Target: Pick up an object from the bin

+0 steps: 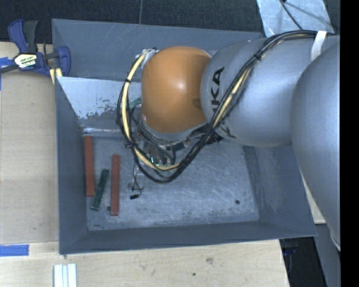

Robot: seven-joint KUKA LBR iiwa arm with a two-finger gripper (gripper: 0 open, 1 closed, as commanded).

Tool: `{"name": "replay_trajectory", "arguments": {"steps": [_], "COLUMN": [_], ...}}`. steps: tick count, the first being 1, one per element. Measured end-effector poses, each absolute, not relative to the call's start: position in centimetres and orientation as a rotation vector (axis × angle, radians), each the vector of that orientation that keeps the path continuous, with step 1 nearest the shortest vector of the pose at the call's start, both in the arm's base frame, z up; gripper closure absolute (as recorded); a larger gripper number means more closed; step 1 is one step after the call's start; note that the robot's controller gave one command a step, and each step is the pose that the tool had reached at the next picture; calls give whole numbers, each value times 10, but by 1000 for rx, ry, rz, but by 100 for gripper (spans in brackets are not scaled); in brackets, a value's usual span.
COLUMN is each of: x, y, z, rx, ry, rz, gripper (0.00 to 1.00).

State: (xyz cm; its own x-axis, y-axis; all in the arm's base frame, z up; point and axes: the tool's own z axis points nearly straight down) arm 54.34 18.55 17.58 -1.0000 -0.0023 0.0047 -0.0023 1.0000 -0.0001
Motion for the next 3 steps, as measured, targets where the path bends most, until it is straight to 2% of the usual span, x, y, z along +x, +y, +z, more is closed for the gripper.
{"name": "replay_trajectory", "arguments": {"steps": [1, 2, 3], "x": [578, 579, 569], "y": [197, 197, 197], "z": [69, 70, 205], "rx": [603, 601, 918], "ry": [-3081, -3083, -3016], "rz": [0, 0, -1], "gripper": [0, 100, 100]}}
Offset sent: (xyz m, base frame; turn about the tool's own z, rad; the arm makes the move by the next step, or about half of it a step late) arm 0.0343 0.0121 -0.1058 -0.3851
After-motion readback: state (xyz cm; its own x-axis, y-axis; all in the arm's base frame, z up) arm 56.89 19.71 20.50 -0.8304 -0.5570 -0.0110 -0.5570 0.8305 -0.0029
